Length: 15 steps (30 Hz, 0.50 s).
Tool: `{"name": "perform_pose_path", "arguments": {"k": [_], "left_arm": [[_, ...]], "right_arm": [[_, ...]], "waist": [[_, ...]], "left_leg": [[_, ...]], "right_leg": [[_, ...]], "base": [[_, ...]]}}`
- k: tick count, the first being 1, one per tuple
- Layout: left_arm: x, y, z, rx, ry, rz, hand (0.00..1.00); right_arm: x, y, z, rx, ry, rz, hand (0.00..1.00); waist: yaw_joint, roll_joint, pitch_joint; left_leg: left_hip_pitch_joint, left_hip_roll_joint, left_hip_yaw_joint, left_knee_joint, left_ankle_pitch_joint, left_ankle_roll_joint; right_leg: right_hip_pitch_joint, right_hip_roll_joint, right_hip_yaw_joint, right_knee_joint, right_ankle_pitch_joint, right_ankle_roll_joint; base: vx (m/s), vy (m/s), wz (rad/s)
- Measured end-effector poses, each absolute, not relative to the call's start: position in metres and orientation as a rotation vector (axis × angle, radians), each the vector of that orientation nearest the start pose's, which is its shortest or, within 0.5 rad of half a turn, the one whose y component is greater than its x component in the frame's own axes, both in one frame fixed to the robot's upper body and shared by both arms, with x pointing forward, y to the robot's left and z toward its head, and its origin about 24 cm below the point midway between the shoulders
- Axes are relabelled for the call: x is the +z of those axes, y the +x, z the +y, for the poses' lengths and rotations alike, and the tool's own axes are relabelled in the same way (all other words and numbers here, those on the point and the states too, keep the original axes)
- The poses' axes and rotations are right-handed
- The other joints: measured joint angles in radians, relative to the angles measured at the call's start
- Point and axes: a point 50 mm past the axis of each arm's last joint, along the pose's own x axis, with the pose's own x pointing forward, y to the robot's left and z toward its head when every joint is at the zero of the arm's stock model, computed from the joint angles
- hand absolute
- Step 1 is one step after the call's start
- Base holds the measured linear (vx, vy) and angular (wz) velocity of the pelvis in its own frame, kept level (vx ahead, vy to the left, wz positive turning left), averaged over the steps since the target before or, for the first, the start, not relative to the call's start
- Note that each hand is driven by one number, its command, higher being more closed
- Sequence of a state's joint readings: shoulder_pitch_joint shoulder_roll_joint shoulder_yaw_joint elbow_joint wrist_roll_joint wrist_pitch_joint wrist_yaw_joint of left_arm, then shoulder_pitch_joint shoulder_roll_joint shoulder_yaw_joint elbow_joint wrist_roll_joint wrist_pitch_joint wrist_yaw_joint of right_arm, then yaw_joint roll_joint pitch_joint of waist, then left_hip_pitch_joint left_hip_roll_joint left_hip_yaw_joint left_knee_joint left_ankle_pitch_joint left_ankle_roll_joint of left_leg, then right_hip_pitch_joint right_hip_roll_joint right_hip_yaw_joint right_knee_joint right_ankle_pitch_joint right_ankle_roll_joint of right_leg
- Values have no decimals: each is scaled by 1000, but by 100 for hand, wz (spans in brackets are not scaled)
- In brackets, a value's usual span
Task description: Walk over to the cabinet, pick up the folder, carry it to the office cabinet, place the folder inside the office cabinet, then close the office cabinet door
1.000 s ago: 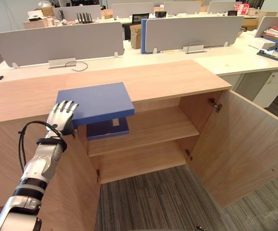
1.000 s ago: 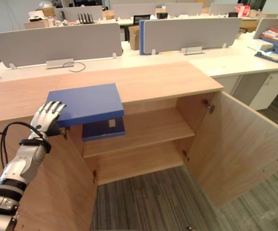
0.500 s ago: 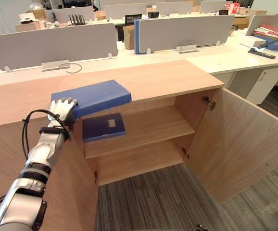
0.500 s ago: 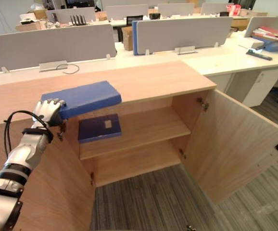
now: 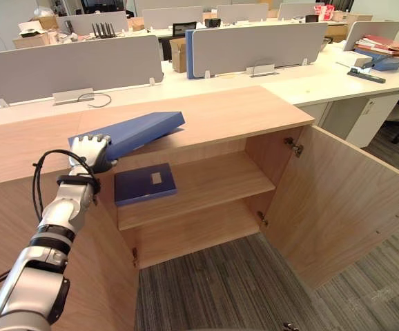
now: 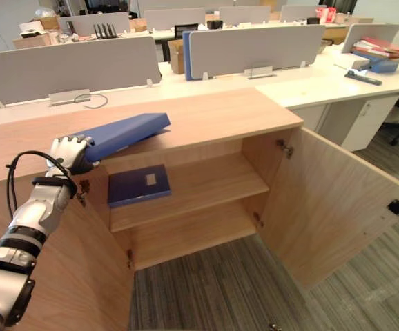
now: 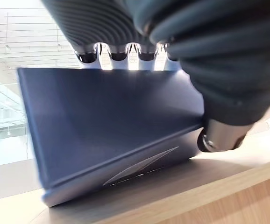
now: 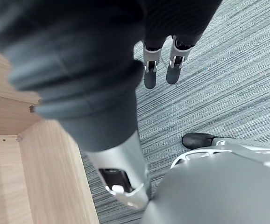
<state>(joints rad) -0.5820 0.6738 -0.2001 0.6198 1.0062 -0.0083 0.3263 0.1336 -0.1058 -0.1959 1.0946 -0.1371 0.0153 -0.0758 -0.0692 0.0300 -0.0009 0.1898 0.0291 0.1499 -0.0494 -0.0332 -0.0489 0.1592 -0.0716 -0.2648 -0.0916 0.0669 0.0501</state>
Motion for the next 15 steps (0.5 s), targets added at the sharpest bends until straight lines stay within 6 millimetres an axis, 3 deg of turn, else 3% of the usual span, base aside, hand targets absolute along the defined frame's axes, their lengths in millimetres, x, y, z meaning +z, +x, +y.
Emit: {"name": "perform_pose_path", "arguments": {"k": [2,4,6,7,9,12,15], "left_arm": [[142,342,265,347,1614,-245,100],[153,317,249,472,1397,-369,100],[147,278,227,552,1091,-462,100],[145,268,222,568,1017,-475,100],[135,239,212,597,786,-475,100],[121,210,215,622,532,-408,100],[102,187,216,588,309,-314,100]], "right_arm": [[-166,60,-219,-261,-147,1232,0],[-166,61,-219,-288,-108,1225,0],[-166,60,-218,-335,-37,1218,0],[-165,62,-219,-349,-20,1202,0],[-158,77,-215,-371,47,1106,0],[-132,117,-199,-314,118,877,0],[-85,157,-182,-226,197,584,0]], "waist": [[3,0,3],[4,1,7],[12,1,5],[18,2,5],[36,2,6],[47,5,8],[64,2,10]], "left_leg": [[-6,-1,-3,0,0,1],[-18,-4,-8,0,5,7],[-36,-6,-13,3,5,8],[-41,-6,-13,3,6,9],[-47,-6,-13,7,8,12],[-31,-4,-11,8,9,14],[-32,5,-10,13,6,18]], "right_leg": [[-1,-1,0,0,0,0],[-10,-2,-2,1,0,0],[-25,-3,3,1,-1,-1],[-31,-2,5,1,-1,-1],[-37,-1,10,6,-1,-1],[-24,2,17,6,0,-2],[-19,7,18,2,2,-6]], "base": [[0,0,0],[-1,0,2],[0,0,0],[0,0,0],[2,-7,-2],[-42,-13,-7],[-103,-16,-1]]}}
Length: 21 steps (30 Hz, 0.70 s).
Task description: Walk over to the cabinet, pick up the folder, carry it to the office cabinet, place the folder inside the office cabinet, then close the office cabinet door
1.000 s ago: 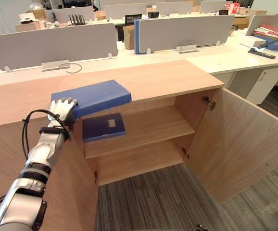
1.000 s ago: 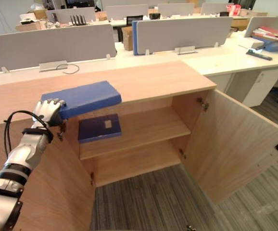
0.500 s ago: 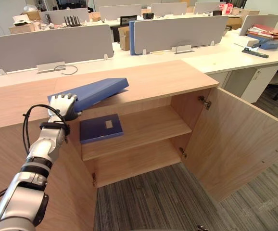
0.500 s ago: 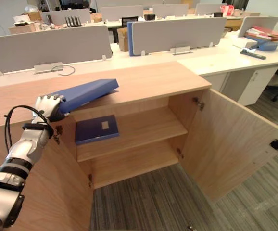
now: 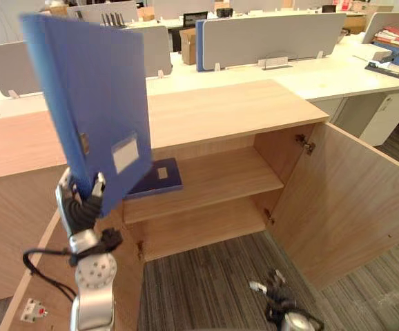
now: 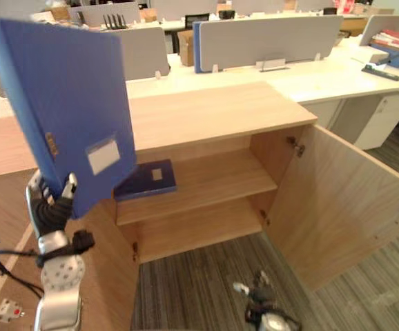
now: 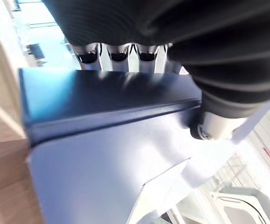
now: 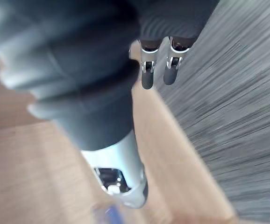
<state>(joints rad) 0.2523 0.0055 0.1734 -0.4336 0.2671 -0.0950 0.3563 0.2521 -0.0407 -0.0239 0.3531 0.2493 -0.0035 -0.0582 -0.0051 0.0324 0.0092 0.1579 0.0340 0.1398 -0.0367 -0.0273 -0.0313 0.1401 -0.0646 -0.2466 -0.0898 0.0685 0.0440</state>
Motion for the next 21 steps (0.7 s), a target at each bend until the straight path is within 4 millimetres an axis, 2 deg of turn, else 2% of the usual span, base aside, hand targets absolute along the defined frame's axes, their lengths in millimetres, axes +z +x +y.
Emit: {"name": "perform_pose_path", "arguments": {"k": [2,5,8,10,12,17,21], "left_arm": [[98,176,218,562,196,-289,100],[101,168,217,526,77,-308,100],[110,166,213,474,-40,-375,100],[114,165,211,455,-62,-399,100],[115,167,207,418,-86,-405,100],[120,174,200,364,-107,-434,100],[121,176,195,323,-125,-435,100]], "right_arm": [[-58,172,-172,-169,246,435,0],[-25,186,-169,-131,318,265,0],[4,197,-168,-90,374,115,0],[16,204,-165,-59,390,60,0],[37,221,-153,32,400,-22,0],[66,247,-138,158,457,-124,0],[84,267,-129,274,510,-139,0]], "waist": [[3,-4,3],[5,-4,5],[10,-4,3],[10,-6,4],[11,-8,5],[28,-18,11],[40,-22,14]], "left_leg": [[-1,4,0,3,-5,4],[-6,6,0,4,-12,5],[-17,7,-4,7,-3,-2],[-20,7,-6,8,-2,-3],[-19,6,-12,8,-2,-3],[-21,1,-30,8,1,1],[-21,-3,-38,7,5,7]], "right_leg": [[2,3,0,-1,-1,-1],[-3,6,1,0,-1,-1],[-11,8,0,4,-1,-1],[-13,8,-1,5,0,-1],[-14,8,-4,5,-1,-2],[-9,7,-22,5,-2,-3],[-6,3,-27,5,-3,-4]], "base": [[-104,-10,-1],[-51,-9,-1],[0,0,0],[18,-4,1],[41,-3,5],[-2,-1,10],[-45,21,6]]}}
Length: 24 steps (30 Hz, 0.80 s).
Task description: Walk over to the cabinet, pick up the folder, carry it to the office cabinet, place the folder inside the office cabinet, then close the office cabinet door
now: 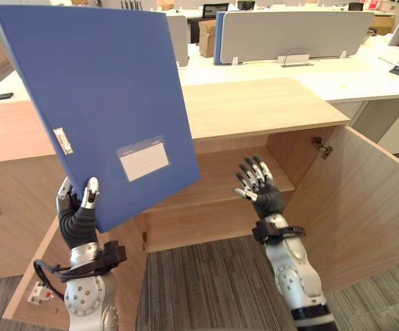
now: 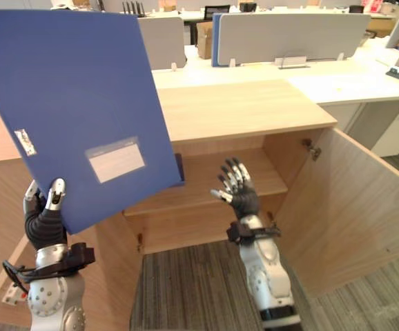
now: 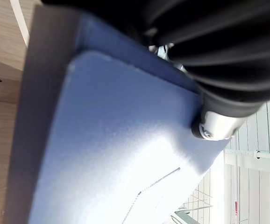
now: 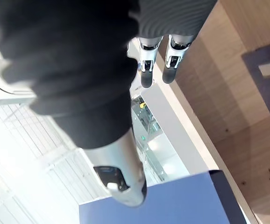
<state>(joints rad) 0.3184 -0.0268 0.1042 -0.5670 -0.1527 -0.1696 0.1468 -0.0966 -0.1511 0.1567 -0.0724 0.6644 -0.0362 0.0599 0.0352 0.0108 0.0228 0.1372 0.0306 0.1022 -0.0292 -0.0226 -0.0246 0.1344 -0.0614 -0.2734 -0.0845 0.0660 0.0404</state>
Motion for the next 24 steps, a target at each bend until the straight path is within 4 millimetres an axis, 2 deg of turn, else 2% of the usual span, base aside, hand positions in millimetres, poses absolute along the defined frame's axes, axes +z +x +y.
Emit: {"name": "perform_pose_path", "arguments": {"k": [6,13,19,24], "left_arm": [[122,179,184,220,-125,-430,100],[126,185,175,114,-117,-437,100],[127,187,166,44,-122,-436,100],[127,187,165,32,-119,-435,100]], "right_arm": [[105,295,-118,452,534,-87,0],[154,317,-114,599,460,-154,0],[155,322,-109,650,396,-103,0],[168,324,-104,709,329,-108,0]], "waist": [[11,-6,4],[13,-20,13],[15,-21,14],[17,-21,14]], "left_leg": [[-2,-8,-6,-1,3,4],[-14,-9,-14,-1,8,5],[-14,-9,-21,-3,11,9],[-14,-10,-25,-4,15,8]], "right_leg": [[1,-4,-6,1,0,0],[-8,-5,-15,1,0,0],[-7,-6,-20,1,0,0],[-6,-5,-24,2,0,0]], "base": [[-24,14,3],[-1,1,3],[-18,6,2],[0,0,0]]}}
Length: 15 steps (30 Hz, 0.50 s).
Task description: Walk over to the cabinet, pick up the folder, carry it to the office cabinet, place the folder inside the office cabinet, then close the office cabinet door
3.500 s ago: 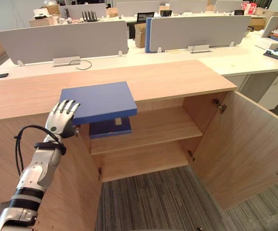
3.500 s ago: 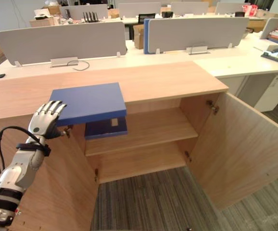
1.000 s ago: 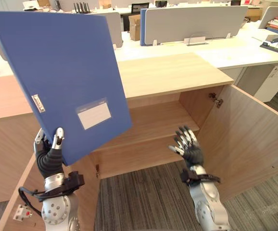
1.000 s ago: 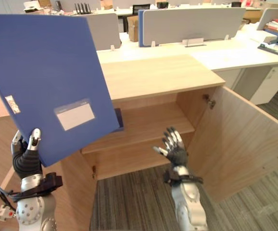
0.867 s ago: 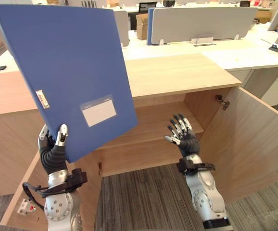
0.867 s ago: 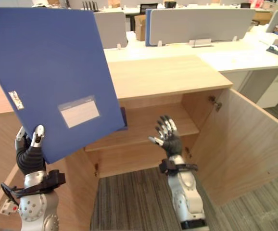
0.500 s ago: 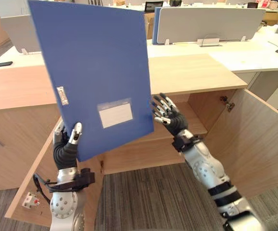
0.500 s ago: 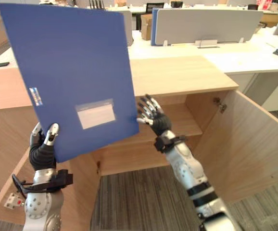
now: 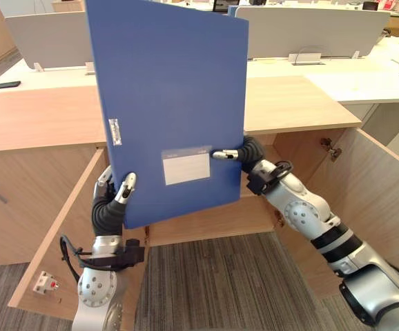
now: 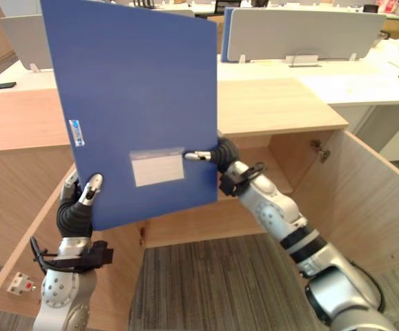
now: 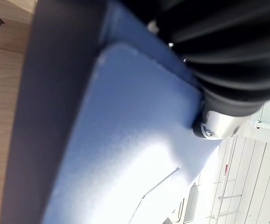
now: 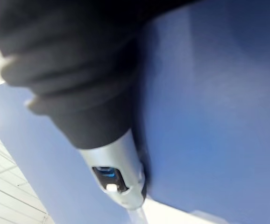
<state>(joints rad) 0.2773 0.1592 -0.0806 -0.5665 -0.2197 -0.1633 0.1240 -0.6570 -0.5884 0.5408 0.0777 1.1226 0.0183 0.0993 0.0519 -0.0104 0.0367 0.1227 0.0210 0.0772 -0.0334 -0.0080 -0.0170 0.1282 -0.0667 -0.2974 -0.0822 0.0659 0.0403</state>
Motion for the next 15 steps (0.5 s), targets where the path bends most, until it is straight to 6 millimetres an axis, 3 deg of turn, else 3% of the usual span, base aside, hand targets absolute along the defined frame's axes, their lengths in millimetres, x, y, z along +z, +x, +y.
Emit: {"name": "perform_pose_path", "arguments": {"k": [4,5,15], "left_arm": [[128,187,165,25,-139,-435,100],[128,187,165,24,-146,-440,100],[133,185,167,-11,-199,-485,100]], "right_arm": [[178,327,-104,728,302,-122,0],[181,327,-103,737,287,-121,100],[216,330,-92,836,164,-183,100]], "waist": [[5,0,0],[6,0,0],[22,1,-1]], "left_leg": [[0,0,-3,-2,2,-1],[-1,0,-3,-2,2,-2],[0,1,-14,-15,16,-8]], "right_leg": [[0,1,-3,0,0,0],[0,1,-3,0,0,0],[0,2,-14,0,0,-1]], "base": [[-4,1,1],[0,0,0],[-10,2,3]]}}
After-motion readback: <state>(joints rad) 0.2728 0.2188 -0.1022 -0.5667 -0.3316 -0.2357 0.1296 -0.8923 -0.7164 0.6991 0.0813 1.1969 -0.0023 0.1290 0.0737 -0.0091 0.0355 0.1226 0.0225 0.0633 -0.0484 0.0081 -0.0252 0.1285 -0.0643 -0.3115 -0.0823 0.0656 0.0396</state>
